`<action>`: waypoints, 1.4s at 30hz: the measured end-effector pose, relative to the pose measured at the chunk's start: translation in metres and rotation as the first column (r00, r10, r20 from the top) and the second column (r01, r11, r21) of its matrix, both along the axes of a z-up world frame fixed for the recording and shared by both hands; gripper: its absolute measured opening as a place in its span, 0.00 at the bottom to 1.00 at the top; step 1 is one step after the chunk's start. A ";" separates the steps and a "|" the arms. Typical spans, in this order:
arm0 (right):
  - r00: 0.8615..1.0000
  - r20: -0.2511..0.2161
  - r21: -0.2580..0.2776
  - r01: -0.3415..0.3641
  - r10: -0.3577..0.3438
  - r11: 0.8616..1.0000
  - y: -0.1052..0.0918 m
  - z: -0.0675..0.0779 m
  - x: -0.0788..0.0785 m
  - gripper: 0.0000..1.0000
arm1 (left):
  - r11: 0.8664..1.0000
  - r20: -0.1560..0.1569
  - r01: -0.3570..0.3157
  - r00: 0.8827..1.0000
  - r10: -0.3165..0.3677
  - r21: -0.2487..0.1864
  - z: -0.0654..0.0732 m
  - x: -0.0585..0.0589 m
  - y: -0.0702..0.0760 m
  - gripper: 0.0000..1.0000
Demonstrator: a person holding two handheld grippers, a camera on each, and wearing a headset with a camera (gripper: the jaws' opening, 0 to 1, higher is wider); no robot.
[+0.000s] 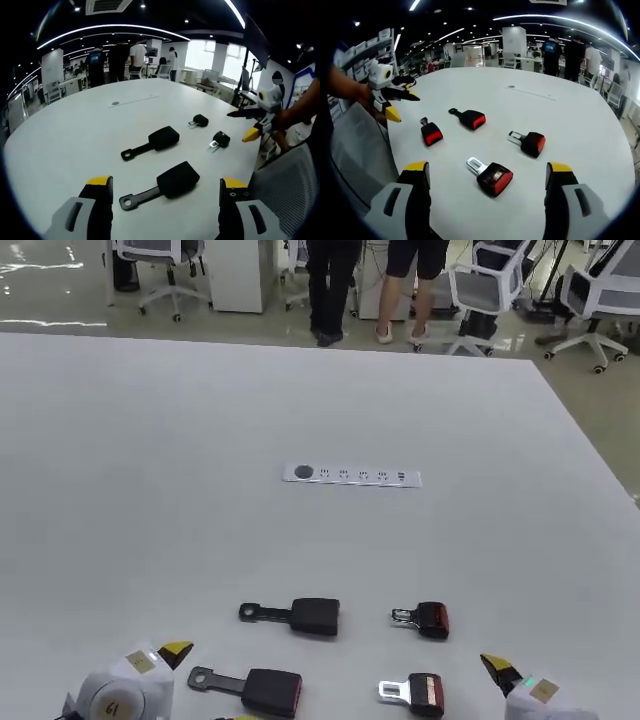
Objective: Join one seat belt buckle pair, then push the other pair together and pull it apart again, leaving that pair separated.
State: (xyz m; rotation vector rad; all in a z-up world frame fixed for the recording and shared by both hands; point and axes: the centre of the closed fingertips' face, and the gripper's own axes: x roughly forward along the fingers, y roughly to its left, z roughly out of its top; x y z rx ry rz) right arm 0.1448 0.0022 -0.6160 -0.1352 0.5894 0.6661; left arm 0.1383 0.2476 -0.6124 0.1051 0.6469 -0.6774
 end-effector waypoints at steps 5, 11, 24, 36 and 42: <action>0.999 -0.018 0.010 -0.028 0.028 1.000 0.003 -0.007 0.004 0.95 | 0.999 -0.010 0.046 0.999 -0.046 0.014 -0.004 0.002 -0.007 0.89; 0.998 -0.033 0.012 -0.049 0.049 0.999 0.004 -0.014 0.010 0.94 | 0.994 -0.032 0.098 0.995 -0.096 0.039 -0.013 0.004 -0.011 0.88; 0.992 -0.070 0.003 -0.103 0.103 0.995 0.010 -0.024 0.015 0.92 | 0.979 -0.075 0.191 0.980 -0.186 0.070 -0.025 0.007 -0.023 0.84; 0.978 -0.123 0.015 -0.167 0.168 0.986 0.015 -0.034 0.016 0.90 | 0.942 -0.095 0.315 0.947 -0.305 0.114 -0.038 0.011 -0.035 0.82; 0.969 -0.153 0.018 -0.195 0.195 0.981 0.016 -0.041 0.017 0.89 | 0.916 -0.108 0.375 0.926 -0.362 0.145 -0.045 0.011 -0.039 0.81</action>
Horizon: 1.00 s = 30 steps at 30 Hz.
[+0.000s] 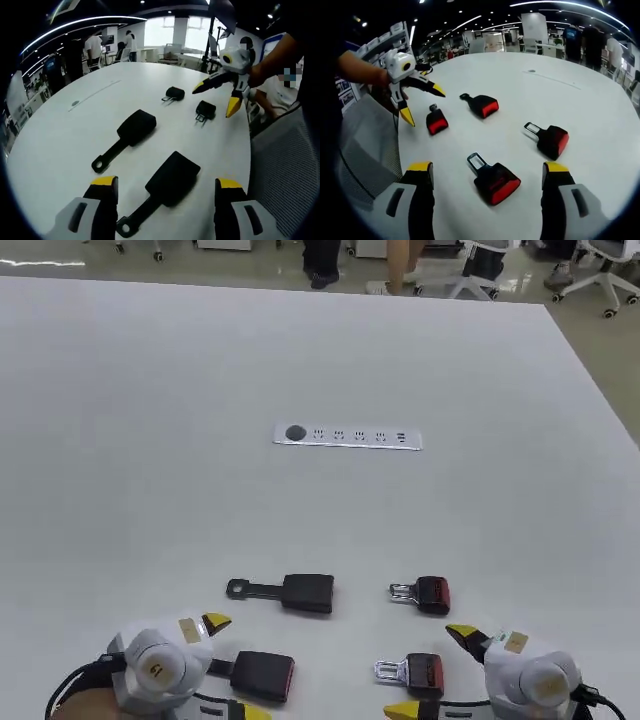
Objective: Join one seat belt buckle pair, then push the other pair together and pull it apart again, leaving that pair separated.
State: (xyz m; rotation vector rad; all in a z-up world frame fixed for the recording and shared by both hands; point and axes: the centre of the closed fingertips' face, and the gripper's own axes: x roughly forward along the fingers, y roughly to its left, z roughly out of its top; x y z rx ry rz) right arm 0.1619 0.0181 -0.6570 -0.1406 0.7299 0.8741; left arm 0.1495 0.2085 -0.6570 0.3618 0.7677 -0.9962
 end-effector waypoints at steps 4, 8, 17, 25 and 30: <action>1.000 -0.009 -0.001 -0.018 0.018 1.000 -0.001 -0.003 0.002 0.89 | 0.999 -0.012 0.041 0.999 -0.041 0.016 -0.006 -0.001 -0.001 0.79; 0.999 -0.026 -0.015 -0.043 0.042 0.999 -0.005 -0.008 0.004 0.88 | 0.994 -0.021 0.096 0.995 -0.095 0.043 -0.012 -0.001 -0.002 0.78; 0.992 -0.067 -0.033 -0.111 0.108 0.993 -0.005 -0.016 0.001 0.80 | 0.974 -0.034 0.206 0.979 -0.203 0.097 -0.023 0.002 -0.005 0.73; 0.974 -0.068 -0.057 -0.218 0.214 0.974 -0.006 -0.028 -0.001 0.71 | 0.952 -0.042 0.282 0.960 -0.279 0.123 -0.036 0.006 -0.005 0.67; 0.974 -0.072 -0.068 -0.221 0.216 0.973 -0.010 -0.036 0.003 0.64 | 0.946 -0.038 0.301 0.954 -0.298 0.119 -0.036 0.012 -0.007 0.62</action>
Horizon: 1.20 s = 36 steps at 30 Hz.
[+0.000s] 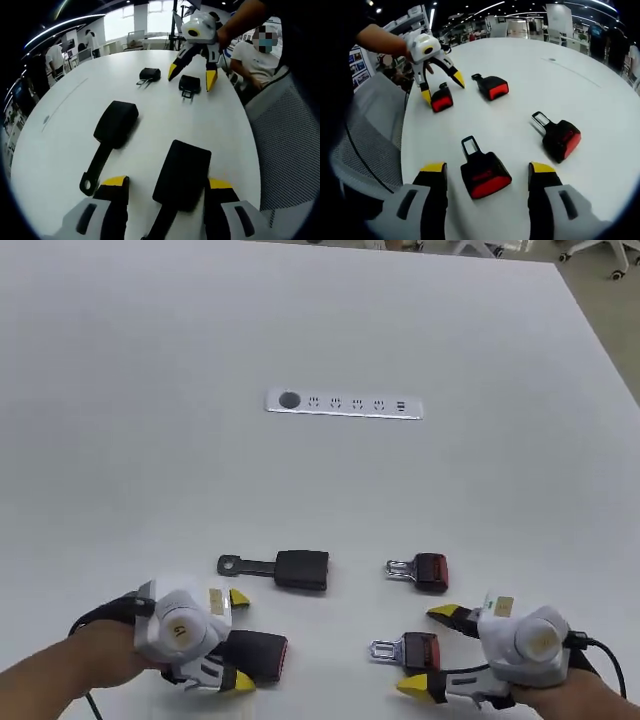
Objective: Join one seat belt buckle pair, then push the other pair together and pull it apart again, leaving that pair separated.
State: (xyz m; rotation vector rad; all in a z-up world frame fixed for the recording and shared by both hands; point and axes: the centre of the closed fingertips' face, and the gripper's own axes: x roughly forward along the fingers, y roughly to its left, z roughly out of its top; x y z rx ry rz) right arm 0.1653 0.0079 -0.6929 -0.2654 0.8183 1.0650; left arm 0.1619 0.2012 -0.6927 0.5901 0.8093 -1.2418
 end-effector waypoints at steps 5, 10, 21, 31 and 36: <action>1.000 -0.006 -0.001 -0.014 0.014 1.000 0.000 0.001 -0.001 0.56 | 0.999 0.006 0.040 0.999 -0.040 0.004 0.000 -0.002 0.001 0.56; 0.999 -0.005 -0.013 -0.051 0.051 0.999 0.000 0.003 -0.005 0.48 | 0.998 0.006 0.063 0.998 -0.064 0.009 -0.001 -0.005 0.002 0.52; 0.989 0.014 -0.079 -0.148 0.149 0.986 -0.001 0.001 -0.007 0.37 | 0.997 0.008 0.083 0.997 -0.083 -0.005 -0.001 -0.012 0.001 0.40; 0.978 0.008 -0.147 -0.205 0.208 0.968 -0.003 0.001 -0.006 0.36 | 0.997 0.015 0.073 0.997 -0.073 -0.005 0.001 -0.012 -0.001 0.37; 0.974 -0.008 -0.179 -0.225 0.227 0.958 -0.003 0.000 -0.007 0.35 | 0.997 0.011 0.072 0.997 -0.073 0.006 0.001 -0.012 -0.002 0.36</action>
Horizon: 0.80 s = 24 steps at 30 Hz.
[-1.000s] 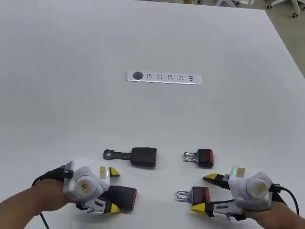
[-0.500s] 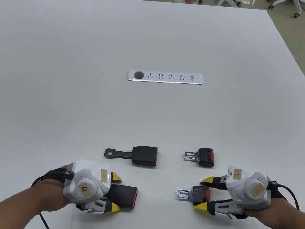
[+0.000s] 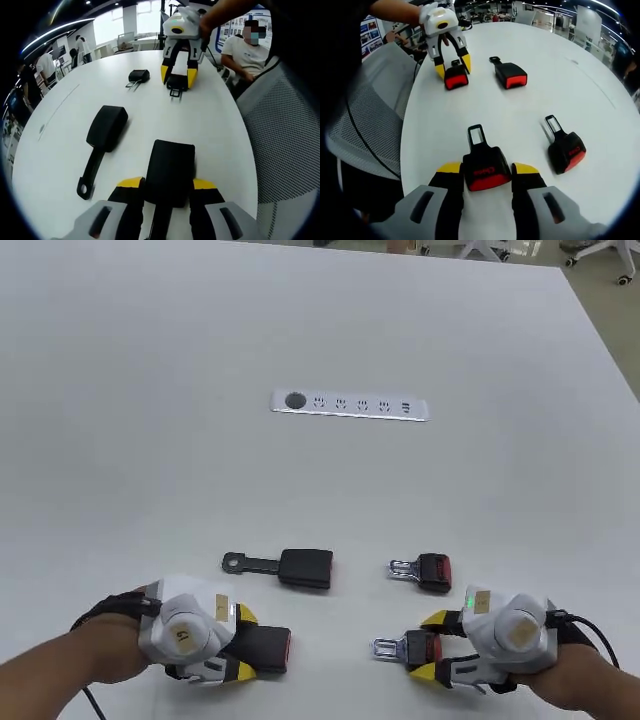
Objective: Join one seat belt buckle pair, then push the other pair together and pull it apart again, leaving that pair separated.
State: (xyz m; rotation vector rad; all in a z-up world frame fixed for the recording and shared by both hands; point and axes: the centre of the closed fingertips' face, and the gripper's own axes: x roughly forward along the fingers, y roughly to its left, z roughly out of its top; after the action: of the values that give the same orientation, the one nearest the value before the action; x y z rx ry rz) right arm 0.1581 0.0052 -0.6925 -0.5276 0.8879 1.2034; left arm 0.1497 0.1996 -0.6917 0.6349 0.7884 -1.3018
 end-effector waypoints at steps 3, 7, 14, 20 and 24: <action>1.000 -0.005 -0.021 -0.015 0.015 1.000 0.000 0.000 0.000 0.35 | 1.000 -0.003 0.001 1.000 -0.001 0.006 -0.002 0.001 0.001 0.36; 1.000 -0.009 -0.039 -0.023 0.023 0.999 -0.002 -0.003 0.002 0.35 | 1.000 -0.011 0.000 1.000 0.000 0.012 -0.001 0.000 0.001 0.36; 1.000 -0.012 -0.055 -0.027 0.026 0.998 0.001 -0.003 0.001 0.35 | 1.000 -0.017 -0.004 1.000 0.004 0.025 -0.001 0.000 0.001 0.36; 1.000 -0.011 -0.041 -0.016 0.016 0.999 0.013 -0.003 0.000 0.35 | 0.999 -0.020 -0.006 1.000 0.007 0.041 -0.003 0.000 0.002 0.36; 1.000 -0.005 -0.027 -0.029 0.029 0.999 0.023 -0.004 0.001 0.35 | 0.999 -0.022 -0.007 1.000 0.008 0.051 -0.003 0.000 0.002 0.36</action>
State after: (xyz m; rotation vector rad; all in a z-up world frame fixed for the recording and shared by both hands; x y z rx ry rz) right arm 0.1595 0.0284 -0.6965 -0.5609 0.9040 1.2205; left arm 0.1495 0.2014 -0.6946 0.6582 0.8434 -1.2874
